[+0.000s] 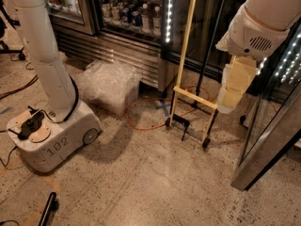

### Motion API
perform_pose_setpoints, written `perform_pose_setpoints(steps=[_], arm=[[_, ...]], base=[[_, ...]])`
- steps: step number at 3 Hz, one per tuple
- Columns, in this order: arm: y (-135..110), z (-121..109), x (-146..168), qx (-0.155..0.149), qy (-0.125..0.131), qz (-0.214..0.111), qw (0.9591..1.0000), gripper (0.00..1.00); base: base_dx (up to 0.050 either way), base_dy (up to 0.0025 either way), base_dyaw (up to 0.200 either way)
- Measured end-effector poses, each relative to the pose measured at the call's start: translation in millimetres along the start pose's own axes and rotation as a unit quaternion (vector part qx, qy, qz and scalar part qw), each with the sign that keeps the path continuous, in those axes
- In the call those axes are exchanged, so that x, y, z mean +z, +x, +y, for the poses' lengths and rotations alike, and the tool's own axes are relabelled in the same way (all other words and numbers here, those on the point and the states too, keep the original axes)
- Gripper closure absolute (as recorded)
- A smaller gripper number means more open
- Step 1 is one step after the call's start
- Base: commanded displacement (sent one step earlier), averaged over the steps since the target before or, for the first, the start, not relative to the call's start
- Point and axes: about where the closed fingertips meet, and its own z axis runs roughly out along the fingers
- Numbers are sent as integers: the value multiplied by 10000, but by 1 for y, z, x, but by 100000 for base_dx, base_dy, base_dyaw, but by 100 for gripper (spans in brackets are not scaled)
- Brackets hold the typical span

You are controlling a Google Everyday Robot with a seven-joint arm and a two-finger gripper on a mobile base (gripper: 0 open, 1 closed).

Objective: Close left fridge door

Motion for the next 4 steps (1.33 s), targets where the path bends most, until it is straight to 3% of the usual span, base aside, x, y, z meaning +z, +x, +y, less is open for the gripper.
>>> perform_pose_setpoints(steps=[2,4], arm=[[12,16,83,-134,-782,-127,9968,0],[16,9,85,-45,-896,-91,9959,0]], base=[[0,0,0],[0,0,0]])
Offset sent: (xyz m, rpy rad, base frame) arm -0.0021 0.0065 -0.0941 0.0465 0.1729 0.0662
